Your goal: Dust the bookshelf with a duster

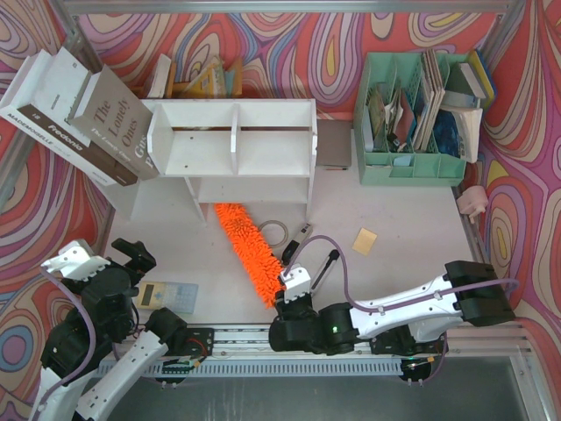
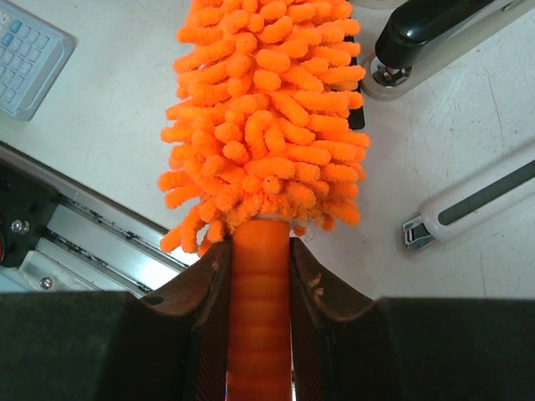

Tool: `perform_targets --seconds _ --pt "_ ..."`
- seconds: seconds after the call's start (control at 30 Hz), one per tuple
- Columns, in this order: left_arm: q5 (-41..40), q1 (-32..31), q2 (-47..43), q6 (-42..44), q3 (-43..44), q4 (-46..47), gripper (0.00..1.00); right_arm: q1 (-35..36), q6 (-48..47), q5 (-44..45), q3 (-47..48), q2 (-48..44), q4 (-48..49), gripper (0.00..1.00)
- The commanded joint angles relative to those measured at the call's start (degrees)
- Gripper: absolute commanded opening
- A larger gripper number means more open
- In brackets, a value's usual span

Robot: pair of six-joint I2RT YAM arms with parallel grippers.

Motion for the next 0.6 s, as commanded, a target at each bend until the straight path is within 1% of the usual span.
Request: perform_targets --seconds 0.0,0.2,0.3,0.43,0.57 --pt "-0.41 -0.24 0.35 0.62 -0.58 0.03 0.98 0.54 -3.63 2.75 1.06 -2.75 2.26 0.0" --pt "-0.33 -0.27 1.0 0.58 -0.49 -0.06 0.98 6.05 -8.62 7.84 1.09 -6.64 4.99 0.0" --pt "-0.4 -0.24 1.02 0.6 -0.49 -0.04 0.98 8.06 -9.23 9.31 1.25 -7.22 4.46 0.0" --pt "-0.47 -0.24 0.84 0.56 -0.49 -0.05 0.98 8.1 -4.57 7.33 0.59 -7.08 -0.27 0.0" --pt "-0.44 -0.24 0.9 0.58 -0.6 0.03 0.98 8.07 -2.52 3.91 -0.6 -6.38 -2.94 0.0"
